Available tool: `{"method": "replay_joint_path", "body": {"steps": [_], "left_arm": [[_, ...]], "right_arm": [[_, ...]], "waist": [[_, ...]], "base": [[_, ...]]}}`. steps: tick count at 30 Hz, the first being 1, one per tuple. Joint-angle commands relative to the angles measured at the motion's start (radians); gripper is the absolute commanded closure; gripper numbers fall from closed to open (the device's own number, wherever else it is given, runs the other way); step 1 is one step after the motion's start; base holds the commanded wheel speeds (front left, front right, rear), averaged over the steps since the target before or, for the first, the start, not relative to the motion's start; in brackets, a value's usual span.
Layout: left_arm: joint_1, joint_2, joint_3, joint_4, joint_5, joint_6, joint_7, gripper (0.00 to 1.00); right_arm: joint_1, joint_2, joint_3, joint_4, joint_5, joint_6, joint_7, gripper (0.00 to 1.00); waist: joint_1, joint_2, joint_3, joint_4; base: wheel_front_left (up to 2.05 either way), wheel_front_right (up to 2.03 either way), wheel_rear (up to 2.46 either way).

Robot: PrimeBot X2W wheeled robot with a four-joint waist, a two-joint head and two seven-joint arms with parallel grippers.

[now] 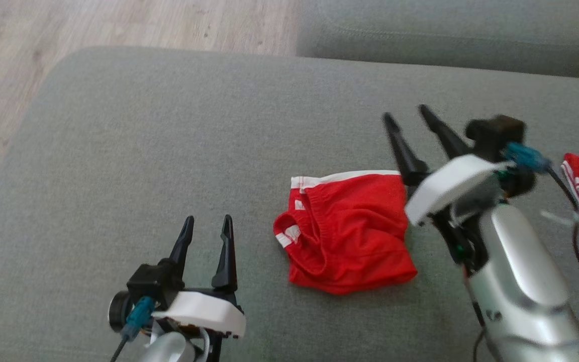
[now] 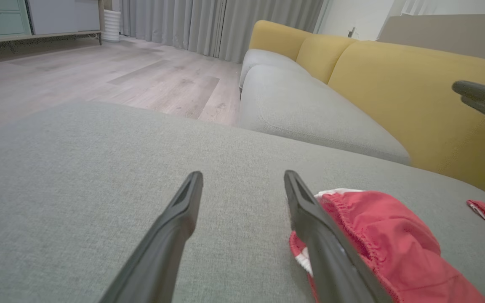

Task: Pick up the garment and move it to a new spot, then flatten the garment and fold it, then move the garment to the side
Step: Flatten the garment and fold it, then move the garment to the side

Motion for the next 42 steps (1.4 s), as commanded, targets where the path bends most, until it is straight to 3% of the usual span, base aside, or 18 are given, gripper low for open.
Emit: {"method": "replay_joint_path", "body": {"steps": [1,9,16,25,37,42], "left_arm": [[-0.049,0.014,0.035,-0.024,0.006,-0.001,-0.010,0.00],[-0.005,0.034,0.047,-0.025,0.001,0.004,-0.019,0.00],[0.074,0.063,0.073,-0.036,-0.012,0.010,-0.029,0.00],[0.140,0.100,0.087,-0.044,-0.019,0.009,-0.033,0.00],[0.135,0.108,0.084,-0.059,-0.016,0.019,-0.026,0.00],[0.132,0.108,0.080,-0.064,-0.014,0.024,-0.022,0.00]], "right_arm": [[0.012,0.014,0.001,-0.047,-0.022,0.007,-0.019,0.00],[0.275,0.014,-0.183,-0.169,-0.132,0.007,-0.090,0.00],[0.445,0.014,-0.242,-0.255,-0.154,0.007,-0.144,0.00],[0.526,0.014,-0.234,-0.269,-0.123,0.007,-0.163,0.00],[0.533,0.014,-0.226,-0.264,-0.131,0.007,-0.144,0.00],[0.518,0.014,-0.212,-0.263,-0.079,0.007,-0.130,0.00]], "waist": [[0.0000,0.0000,-0.015,-0.012],[0.0000,0.0000,-0.082,-0.045],[0.0000,0.0000,-0.115,-0.070],[0.0000,0.0000,-0.135,-0.072],[0.0000,0.0000,-0.134,-0.062],[0.0000,0.0000,-0.127,-0.058]], "base": [[0.00,0.00,0.00],[0.00,0.00,0.00],[0.00,0.00,0.00],[0.00,0.00,0.00],[0.00,0.00,0.00],[0.00,0.00,0.00]]}}
